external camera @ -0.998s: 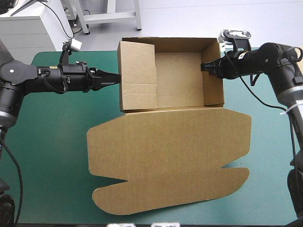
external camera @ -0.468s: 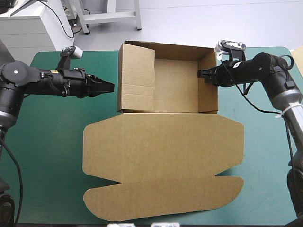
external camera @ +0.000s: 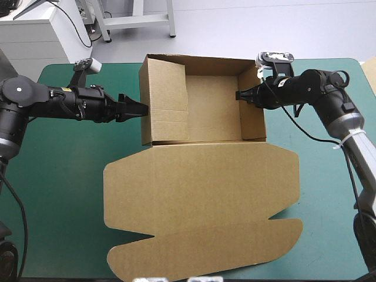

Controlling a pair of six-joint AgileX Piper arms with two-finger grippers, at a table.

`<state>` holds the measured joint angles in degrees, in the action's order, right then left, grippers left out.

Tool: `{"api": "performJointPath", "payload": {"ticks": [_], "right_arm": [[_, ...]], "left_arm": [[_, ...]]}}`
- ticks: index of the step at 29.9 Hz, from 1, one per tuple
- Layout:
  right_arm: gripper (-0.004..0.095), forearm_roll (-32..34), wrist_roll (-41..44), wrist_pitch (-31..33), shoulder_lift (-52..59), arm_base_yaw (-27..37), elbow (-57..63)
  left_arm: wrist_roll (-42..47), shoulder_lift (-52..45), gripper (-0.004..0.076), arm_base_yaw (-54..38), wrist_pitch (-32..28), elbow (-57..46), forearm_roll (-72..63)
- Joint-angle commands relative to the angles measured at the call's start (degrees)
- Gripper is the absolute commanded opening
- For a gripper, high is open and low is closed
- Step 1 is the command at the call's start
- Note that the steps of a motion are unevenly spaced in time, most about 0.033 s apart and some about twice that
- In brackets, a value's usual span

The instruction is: Fold the box

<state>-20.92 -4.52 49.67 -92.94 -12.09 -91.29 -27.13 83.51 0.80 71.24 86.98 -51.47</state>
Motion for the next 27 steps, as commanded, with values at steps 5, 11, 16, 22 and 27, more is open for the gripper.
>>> {"api": "performJointPath", "payload": {"ticks": [5,11,16,22,27], "right_arm": [[-0.0015,-0.1,2.4,-3.2,2.6,-0.9,-1.6],[-0.0015,0.4,2.6,-4.0,2.6,-0.9,-1.6],[-0.0015,-2.2,2.6,-4.3,2.6,-0.9,-1.6],[-0.0013,-5.5,2.6,-6.2,2.6,-1.7,-1.6],[-0.0013,-5.2,2.6,-6.8,2.6,-5.5,-1.6]], "left_arm": [[0.6,-2.2,0.0596,0.5,2.7,1.2,-8.2],[0.6,-2.2,0.0596,0.5,2.7,1.2,-8.2],[0.6,-2.2,0.0596,0.5,2.7,1.2,-3.6],[1.8,-2.2,0.055,0.6,2.5,1.2,-0.4],[5.4,-2.2,0.0428,1.2,1.5,1.2,2.3]]}}
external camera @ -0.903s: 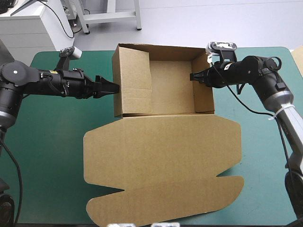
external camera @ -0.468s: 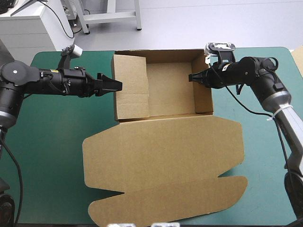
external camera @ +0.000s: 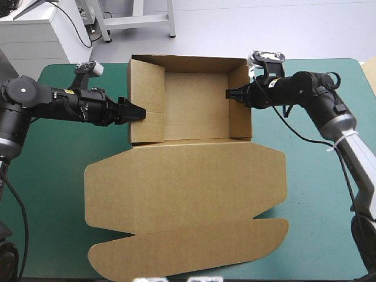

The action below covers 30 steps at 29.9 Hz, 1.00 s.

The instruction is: Fold the box

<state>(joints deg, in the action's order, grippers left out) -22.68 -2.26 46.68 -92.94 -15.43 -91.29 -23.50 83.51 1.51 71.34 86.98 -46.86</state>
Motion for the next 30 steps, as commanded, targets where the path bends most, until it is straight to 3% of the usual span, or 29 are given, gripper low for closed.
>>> {"api": "performJointPath", "payload": {"ticks": [1,10,16,23,26,30], "right_arm": [[-0.0013,-3.1,0.4,-4.4,2.6,-3.2,-1.6],[0.0002,7.6,6.5,-3.8,2.6,-8.8,-1.6],[0.0001,8.8,9.0,-4.0,2.6,-10.7,-1.6],[0.0001,9.2,11.4,-2.4,1.5,-14.4,-1.6],[0.0001,9.6,12.8,-2.9,0.7,-15.2,-1.8],[0.0001,9.4,12.7,-2.5,0.0,-15.7,-1.8]], "left_arm": [[1.7,-2.2,0.0418,0.5,1.6,1.2,-2.1],[4.3,-2.2,0.0418,0.5,2.3,1.2,5.5],[14.2,-2.2,0.0418,0.5,1.9,1.2,17.5],[19.5,-2.0,0.0415,0.5,-0.6,1.2,23.4],[19.5,-1.5,0.0368,0.7,0.3,1.2,22.6],[19.4,-0.5,0.0223,2.7,1.0,1.2,23.5]]}}
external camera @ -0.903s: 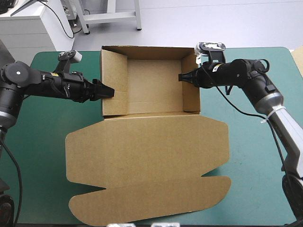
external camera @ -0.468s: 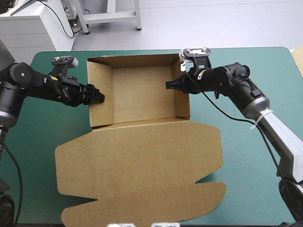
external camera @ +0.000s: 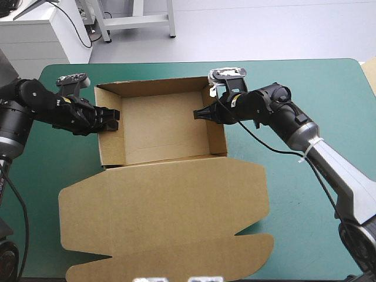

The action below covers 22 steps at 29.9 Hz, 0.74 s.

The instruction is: Fold the box

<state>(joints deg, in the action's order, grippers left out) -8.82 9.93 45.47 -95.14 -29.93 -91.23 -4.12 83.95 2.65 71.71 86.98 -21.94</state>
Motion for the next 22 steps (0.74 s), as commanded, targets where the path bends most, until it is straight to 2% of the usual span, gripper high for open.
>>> {"api": "performJointPath", "payload": {"ticks": [1,4,5,10,15,17,22], "right_arm": [[0.0001,-4.6,0.2,-0.9,2.1,-1.2,-1.8],[0.0001,-4.4,-0.1,-0.4,2.1,-1.2,-1.8],[0.0001,-4.4,-0.2,-0.4,2.1,-1.2,-1.8],[0.0001,-3.8,-1.7,0.8,2.1,-1.2,-1.8],[0.0001,1.2,-1.3,2.4,2.1,-1.2,-1.8],[0.0001,2.4,-1.3,2.6,2.1,-1.2,-1.8],[0.0,6.1,-0.8,3.4,2.1,-1.1,-1.8]], "left_arm": [[0.0,-0.6,0.0174,2.3,0.6,1.1,-1.7],[-0.6,-0.1,0.0021,4.7,0.3,1.1,-1.1],[-0.6,0.1,-0.0006,5.4,-0.3,1.1,-0.1],[0.3,0.2,-0.0008,8.6,-0.8,1.1,12.3],[5.4,0.2,-0.0008,12.4,1.1,1.1,28.5],[7.3,0.2,-0.0008,13.3,0.7,1.1,30.4],[10.3,0.3,-0.0008,13.4,-6.2,1.1,24.6]]}}
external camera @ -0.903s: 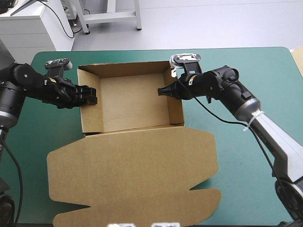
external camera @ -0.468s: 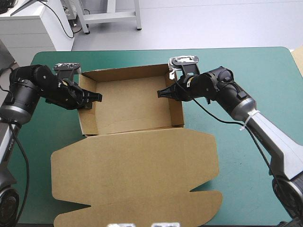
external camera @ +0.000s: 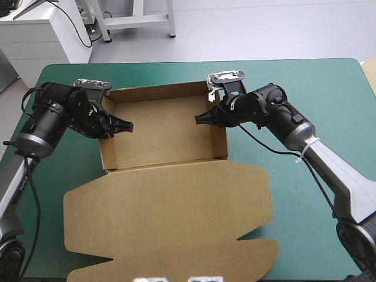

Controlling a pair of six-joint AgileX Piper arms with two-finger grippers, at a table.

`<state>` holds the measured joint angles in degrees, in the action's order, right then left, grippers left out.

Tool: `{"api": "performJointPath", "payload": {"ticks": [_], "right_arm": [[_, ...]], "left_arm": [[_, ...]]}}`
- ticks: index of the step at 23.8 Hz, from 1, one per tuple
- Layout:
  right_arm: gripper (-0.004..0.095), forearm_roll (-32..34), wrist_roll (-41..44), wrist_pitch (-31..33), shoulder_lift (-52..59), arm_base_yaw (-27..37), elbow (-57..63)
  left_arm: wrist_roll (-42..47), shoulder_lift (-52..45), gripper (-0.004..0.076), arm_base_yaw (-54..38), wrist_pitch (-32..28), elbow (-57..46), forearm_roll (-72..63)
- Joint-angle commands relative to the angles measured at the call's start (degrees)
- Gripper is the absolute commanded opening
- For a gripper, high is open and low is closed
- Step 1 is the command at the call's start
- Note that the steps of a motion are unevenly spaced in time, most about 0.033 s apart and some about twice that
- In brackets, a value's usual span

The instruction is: Fold the box

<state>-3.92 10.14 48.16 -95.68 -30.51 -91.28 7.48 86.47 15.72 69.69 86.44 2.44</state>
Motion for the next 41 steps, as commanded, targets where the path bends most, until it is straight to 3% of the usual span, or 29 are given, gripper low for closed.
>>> {"api": "performJointPath", "payload": {"ticks": [1,5,10,17,22,27,30,35,41], "right_arm": [[0.0,2.8,0.0,1.3,2.6,-0.5,-1.8],[-0.0001,9.3,2.5,4.1,2.5,1.3,-1.8],[-0.0002,8.4,1.3,5.1,2.3,5.9,-1.8],[-0.0002,3.9,-5.6,11.9,-4.4,10.0,-1.8],[-0.0002,-2.3,-7.4,7.8,-10.0,10.0,-1.8],[0.0002,-1.6,-7.7,7.1,-11.1,9.6,-1.8],[0.0074,-0.1,-7.2,7.2,-11.1,9.6,-1.8],[0.0273,0.2,-6.7,9.5,-11.1,9.6,-2.8],[0.0346,1.5,-6.5,8.8,-11.1,9.6,-5.6]], "left_arm": [[-1.2,-2.2,-0.0008,0.3,-5.3,1.7,-0.8],[-0.8,-0.9,-0.0008,0.3,-8.8,1.8,-1.0],[0.9,4.1,-0.0008,0.3,-10.0,1.8,-3.2],[0.1,11.0,-0.0008,0.5,-16.3,1.9,-7.4],[-3.6,15.3,-0.0008,0.9,-16.4,1.9,-11.3],[-4.6,16.6,-0.0008,0.9,-16.5,1.9,-10.9],[-4.6,16.6,0.0,0.9,-17.3,1.9,-10.9],[-4.6,16.5,0.0119,0.9,-16.4,1.9,-11.3],[-4.5,16.4,0.0353,0.9,-15.9,1.9,-11.2]]}}
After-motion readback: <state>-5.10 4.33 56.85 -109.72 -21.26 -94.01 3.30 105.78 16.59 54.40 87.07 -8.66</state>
